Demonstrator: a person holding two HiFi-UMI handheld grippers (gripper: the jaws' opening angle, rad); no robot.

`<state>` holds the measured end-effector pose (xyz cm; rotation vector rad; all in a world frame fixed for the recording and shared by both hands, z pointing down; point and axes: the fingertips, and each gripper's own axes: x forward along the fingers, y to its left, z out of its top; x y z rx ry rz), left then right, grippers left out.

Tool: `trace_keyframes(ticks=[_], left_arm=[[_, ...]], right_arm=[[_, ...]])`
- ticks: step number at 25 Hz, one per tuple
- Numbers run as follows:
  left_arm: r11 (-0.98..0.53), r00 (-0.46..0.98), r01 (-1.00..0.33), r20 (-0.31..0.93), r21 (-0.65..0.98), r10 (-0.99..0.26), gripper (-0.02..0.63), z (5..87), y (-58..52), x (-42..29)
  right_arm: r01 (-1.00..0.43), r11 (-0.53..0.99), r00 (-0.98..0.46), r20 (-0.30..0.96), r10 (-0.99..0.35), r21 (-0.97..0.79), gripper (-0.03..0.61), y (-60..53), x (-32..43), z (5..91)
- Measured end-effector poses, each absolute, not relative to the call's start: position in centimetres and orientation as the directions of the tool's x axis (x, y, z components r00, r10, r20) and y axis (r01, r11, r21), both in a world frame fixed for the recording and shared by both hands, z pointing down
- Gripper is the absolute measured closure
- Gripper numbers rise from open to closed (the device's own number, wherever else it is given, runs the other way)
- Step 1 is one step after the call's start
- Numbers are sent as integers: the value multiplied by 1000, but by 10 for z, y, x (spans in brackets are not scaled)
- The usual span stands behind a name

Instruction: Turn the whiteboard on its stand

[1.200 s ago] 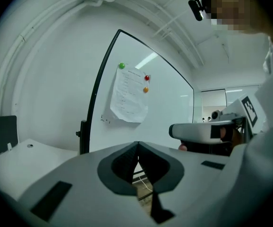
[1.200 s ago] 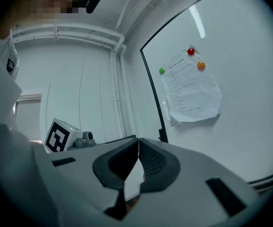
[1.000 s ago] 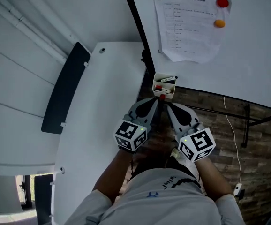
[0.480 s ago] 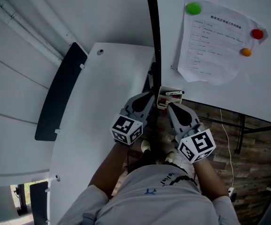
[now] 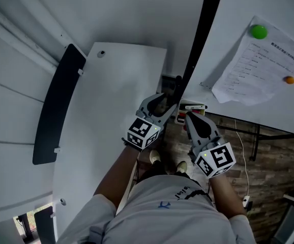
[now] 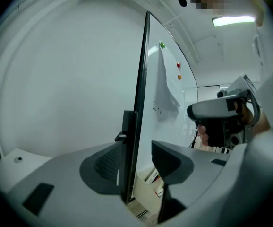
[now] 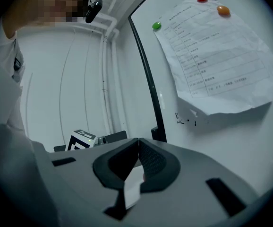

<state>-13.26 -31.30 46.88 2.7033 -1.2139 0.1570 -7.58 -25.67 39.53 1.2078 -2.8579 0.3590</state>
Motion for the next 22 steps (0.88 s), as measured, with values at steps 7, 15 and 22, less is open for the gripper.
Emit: trace_keyframes(ticks=[7,15,22], left_arm=[[-722,727,-684,183,103,-662,375,494,-347,-132],[-829,829,-551,176,93,-531,362,496,-367,-107],[-835,836,-540,185,104,-517,403,501,-372,-95]], right_arm=[[-746,642,-665,133,-735,-178,566,-266,-80,399],[-787,591,-616,164,-771,-178,566,-275,-73,409],[-804,567,-593,174,-786,-178,565,-277,-67,414]])
